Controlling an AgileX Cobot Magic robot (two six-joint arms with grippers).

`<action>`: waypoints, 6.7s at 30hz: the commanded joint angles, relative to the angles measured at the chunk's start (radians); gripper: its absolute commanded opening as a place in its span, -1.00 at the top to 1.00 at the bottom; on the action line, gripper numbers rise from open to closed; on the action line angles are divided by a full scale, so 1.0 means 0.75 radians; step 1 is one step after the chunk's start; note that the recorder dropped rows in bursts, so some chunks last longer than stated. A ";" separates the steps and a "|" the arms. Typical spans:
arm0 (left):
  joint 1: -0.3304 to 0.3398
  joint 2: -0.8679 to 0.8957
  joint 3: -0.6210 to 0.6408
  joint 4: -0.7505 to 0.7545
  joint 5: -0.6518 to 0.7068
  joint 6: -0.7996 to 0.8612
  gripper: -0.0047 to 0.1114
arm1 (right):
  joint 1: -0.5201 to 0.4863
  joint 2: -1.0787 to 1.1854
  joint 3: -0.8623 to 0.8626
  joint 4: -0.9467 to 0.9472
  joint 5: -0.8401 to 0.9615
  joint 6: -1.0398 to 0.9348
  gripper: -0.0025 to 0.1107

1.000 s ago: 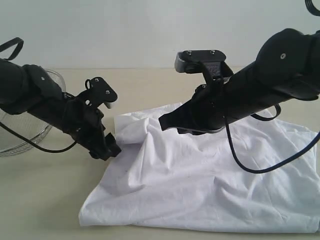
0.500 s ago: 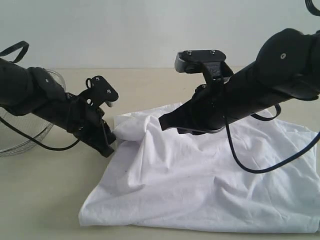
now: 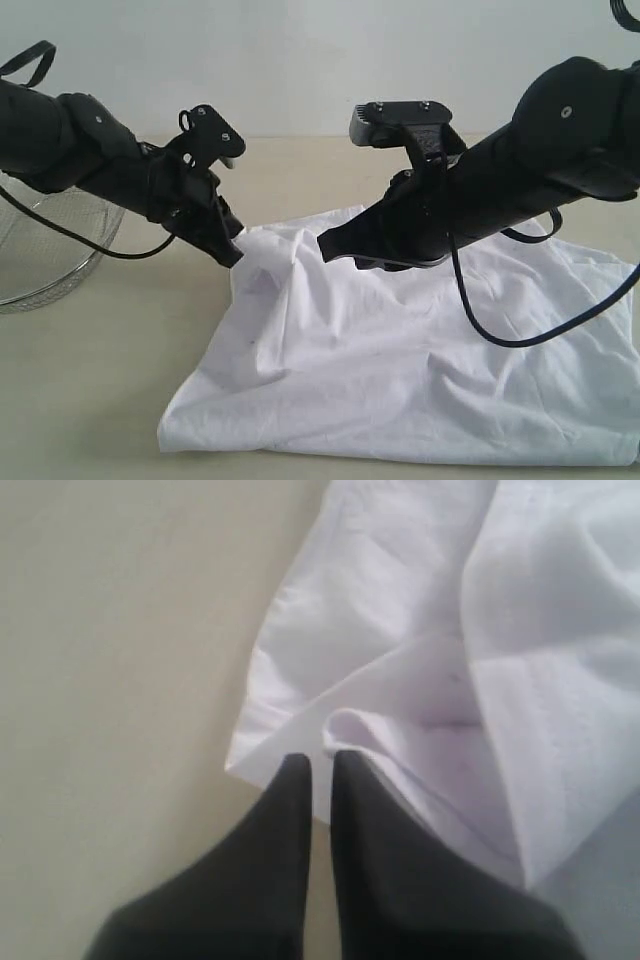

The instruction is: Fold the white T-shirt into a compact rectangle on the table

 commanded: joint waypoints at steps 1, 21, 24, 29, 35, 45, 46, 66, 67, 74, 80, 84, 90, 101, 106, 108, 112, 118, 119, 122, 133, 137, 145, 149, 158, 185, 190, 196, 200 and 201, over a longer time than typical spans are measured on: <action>-0.005 0.005 -0.016 -0.004 0.051 -0.055 0.68 | -0.010 -0.017 0.008 -0.004 0.007 -0.003 0.96; 0.013 -0.102 -0.061 0.302 0.575 -0.400 -0.35 | -0.010 -0.017 0.008 -0.027 0.009 -0.017 0.96; 0.010 -0.082 -0.059 0.234 0.588 -0.381 -0.35 | -0.010 -0.017 0.008 -0.026 0.012 -0.017 0.96; 0.010 -0.027 -0.059 0.132 0.547 -0.276 -0.35 | -0.010 -0.017 0.008 -0.026 0.020 -0.017 0.96; 0.010 0.034 -0.059 0.123 0.462 -0.252 -0.34 | -0.010 -0.017 0.008 -0.026 0.026 -0.012 0.96; 0.010 0.095 -0.061 -0.094 0.387 -0.040 -0.24 | -0.010 -0.017 0.008 -0.026 0.026 -0.012 0.96; 0.010 0.095 -0.061 -0.115 0.378 -0.016 -0.21 | -0.010 -0.017 0.008 -0.026 0.026 -0.012 0.96; 0.010 0.095 -0.063 -0.188 0.208 0.136 0.84 | -0.010 -0.017 0.008 -0.026 0.032 0.014 0.96; 0.010 0.095 -0.063 -0.188 0.194 0.149 0.84 | -0.010 -0.017 0.008 -0.026 0.025 0.017 0.96; 0.010 0.095 -0.070 -0.188 0.102 0.155 0.84 | -0.010 -0.017 0.008 -0.023 0.013 0.025 0.96; 0.010 0.098 -0.149 -0.185 0.102 0.131 0.84 | -0.010 -0.017 0.008 -0.023 0.010 0.033 0.96; 0.012 0.100 -0.179 -0.122 0.096 0.071 0.84 | -0.010 -0.017 0.008 -0.023 0.010 0.033 0.96; 0.015 0.111 -0.179 0.113 0.103 -0.142 0.84 | -0.010 -0.017 0.008 -0.023 0.008 0.032 0.96; 0.015 0.114 -0.179 0.255 0.129 -0.295 0.54 | -0.010 -0.017 0.008 -0.023 0.007 0.023 0.96; 0.015 0.114 -0.179 0.255 0.117 -0.355 -0.43 | -0.010 -0.017 0.008 -0.023 0.000 0.029 0.96; 0.017 0.114 -0.179 0.282 0.123 -0.422 -0.50 | -0.010 -0.017 0.008 -0.023 -0.003 0.032 0.96; 0.017 0.093 -0.179 0.404 0.211 -0.479 0.03 | -0.018 -0.017 0.008 -0.026 -0.005 0.035 0.96; 0.022 -0.017 -0.179 0.423 0.341 -0.515 0.84 | -0.158 -0.017 0.008 -0.026 0.057 0.061 0.96; 0.023 -0.043 -0.179 0.421 0.341 -0.515 0.84 | -0.185 -0.019 0.008 -0.026 0.078 0.061 0.96; 0.026 -0.124 -0.179 0.414 0.380 -0.540 0.84 | -0.273 -0.054 0.008 -0.026 0.135 0.059 0.96; 0.023 -0.399 0.157 0.248 0.904 -0.580 0.84 | -0.380 -0.231 0.174 -0.123 0.329 0.124 0.96; 0.026 -0.418 0.247 0.315 0.430 -0.594 0.84 | -0.380 -0.231 0.279 -0.095 0.228 0.122 0.96; 0.026 -0.412 0.205 0.309 0.316 -0.598 0.84 | -0.380 -0.231 0.279 0.082 0.216 -0.042 0.96; 0.026 -0.412 0.202 0.309 0.223 -0.598 0.84 | -0.380 -0.231 0.279 0.093 0.155 -0.053 0.96; 0.026 -0.360 0.170 0.294 0.237 -0.598 0.84 | -0.463 -0.028 0.067 0.047 -0.073 -0.060 0.95; 0.026 -0.352 0.170 0.294 0.249 -0.595 0.84 | -0.660 0.540 -0.342 -0.156 -0.047 -0.096 0.80; 0.026 -0.352 0.170 0.311 0.232 -0.595 0.84 | -0.660 0.531 -0.342 -0.156 -0.052 -0.084 0.96; 0.026 -0.352 0.170 0.325 0.150 -0.588 0.84 | -0.660 0.436 -0.342 -0.153 -0.065 -0.020 0.96; 0.026 -0.352 0.170 0.325 0.091 -0.588 0.84 | -0.681 0.393 -0.342 -0.155 -0.038 0.015 0.96; 0.026 -0.352 0.170 0.325 0.082 -0.588 0.84 | -0.689 0.386 -0.342 -0.155 -0.031 0.018 0.96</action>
